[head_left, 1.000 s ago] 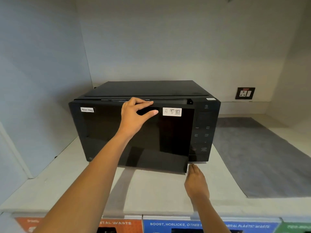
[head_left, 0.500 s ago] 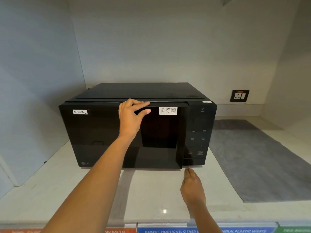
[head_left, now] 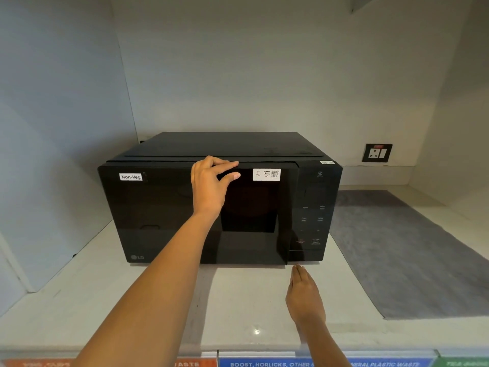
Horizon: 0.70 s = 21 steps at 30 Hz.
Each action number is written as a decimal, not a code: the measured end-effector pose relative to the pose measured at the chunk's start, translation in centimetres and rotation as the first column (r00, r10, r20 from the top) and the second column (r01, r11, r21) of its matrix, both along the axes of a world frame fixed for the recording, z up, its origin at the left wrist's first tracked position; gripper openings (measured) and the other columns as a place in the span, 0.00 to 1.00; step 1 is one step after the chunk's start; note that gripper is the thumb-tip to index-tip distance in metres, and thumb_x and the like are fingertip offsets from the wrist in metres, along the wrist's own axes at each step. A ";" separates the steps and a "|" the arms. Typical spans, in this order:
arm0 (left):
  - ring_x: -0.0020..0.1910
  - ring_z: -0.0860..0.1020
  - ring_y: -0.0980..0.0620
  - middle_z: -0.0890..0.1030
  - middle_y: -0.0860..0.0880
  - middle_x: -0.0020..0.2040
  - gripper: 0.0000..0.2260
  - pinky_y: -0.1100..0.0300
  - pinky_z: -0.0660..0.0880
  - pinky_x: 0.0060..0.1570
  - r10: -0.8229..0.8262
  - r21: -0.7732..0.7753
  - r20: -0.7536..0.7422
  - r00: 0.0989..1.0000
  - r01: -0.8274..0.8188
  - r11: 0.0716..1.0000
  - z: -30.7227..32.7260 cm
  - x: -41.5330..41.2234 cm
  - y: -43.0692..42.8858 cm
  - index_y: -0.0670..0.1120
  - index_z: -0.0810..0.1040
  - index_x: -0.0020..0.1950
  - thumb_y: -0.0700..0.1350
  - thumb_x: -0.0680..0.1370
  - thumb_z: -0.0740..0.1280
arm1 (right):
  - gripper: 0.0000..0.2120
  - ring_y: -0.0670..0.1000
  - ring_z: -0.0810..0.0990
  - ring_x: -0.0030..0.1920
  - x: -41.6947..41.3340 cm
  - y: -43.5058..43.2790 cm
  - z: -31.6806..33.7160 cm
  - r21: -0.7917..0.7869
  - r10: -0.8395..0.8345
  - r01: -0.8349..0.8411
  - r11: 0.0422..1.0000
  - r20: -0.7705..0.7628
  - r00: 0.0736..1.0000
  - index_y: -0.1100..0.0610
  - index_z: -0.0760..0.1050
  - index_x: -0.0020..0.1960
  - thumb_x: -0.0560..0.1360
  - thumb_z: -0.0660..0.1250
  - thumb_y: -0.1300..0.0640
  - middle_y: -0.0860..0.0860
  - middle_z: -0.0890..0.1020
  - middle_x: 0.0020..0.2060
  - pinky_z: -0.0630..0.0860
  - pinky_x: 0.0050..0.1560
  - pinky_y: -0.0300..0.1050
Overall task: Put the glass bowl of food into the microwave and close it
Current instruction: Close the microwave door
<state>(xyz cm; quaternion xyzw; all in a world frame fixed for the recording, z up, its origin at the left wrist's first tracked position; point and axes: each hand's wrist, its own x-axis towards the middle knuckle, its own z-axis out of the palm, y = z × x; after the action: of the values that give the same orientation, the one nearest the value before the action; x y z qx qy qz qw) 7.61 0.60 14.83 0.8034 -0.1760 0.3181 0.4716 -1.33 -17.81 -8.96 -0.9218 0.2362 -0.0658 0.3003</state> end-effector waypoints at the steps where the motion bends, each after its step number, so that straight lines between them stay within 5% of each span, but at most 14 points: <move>1: 0.61 0.70 0.49 0.80 0.49 0.53 0.14 0.56 0.66 0.65 0.000 0.000 -0.001 1.000 0.000 1.000 0.0 0.0 0.0 0.48 0.83 0.59 0.43 0.73 0.72 | 0.28 0.51 0.53 0.76 0.0 0.0 0.0 -0.004 0.000 0.000 1.000 -0.002 1.000 0.50 0.45 0.76 0.80 0.51 0.47 0.47 0.50 0.77 0.54 0.74 0.45; 14: 0.61 0.72 0.49 0.80 0.49 0.55 0.15 0.55 0.67 0.66 0.076 0.044 0.012 0.997 -0.076 0.996 0.1 0.1 -0.5 0.49 0.82 0.60 0.44 0.74 0.71 | 0.28 0.51 0.53 0.76 -0.2 0.2 0.3 -0.035 0.003 -0.004 0.999 -0.008 1.000 0.50 0.45 0.77 0.81 0.51 0.48 0.47 0.50 0.77 0.54 0.73 0.45; 21: 0.65 0.73 0.48 0.79 0.47 0.61 0.16 0.50 0.63 0.73 0.085 0.300 0.212 0.974 -0.148 0.942 -1.2 0.1 0.5 0.48 0.76 0.67 0.46 0.79 0.65 | 0.27 0.50 0.55 0.76 -0.8 0.4 0.7 -0.101 0.021 -0.022 0.995 -0.010 1.000 0.51 0.48 0.76 0.81 0.51 0.48 0.47 0.53 0.77 0.56 0.73 0.43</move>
<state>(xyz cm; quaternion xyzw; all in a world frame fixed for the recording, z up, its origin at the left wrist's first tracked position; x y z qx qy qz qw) 7.67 1.11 13.64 0.8419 -0.2218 0.3909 0.2985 -2.11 -17.43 -8.26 -0.9386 0.2240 -0.0706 0.2527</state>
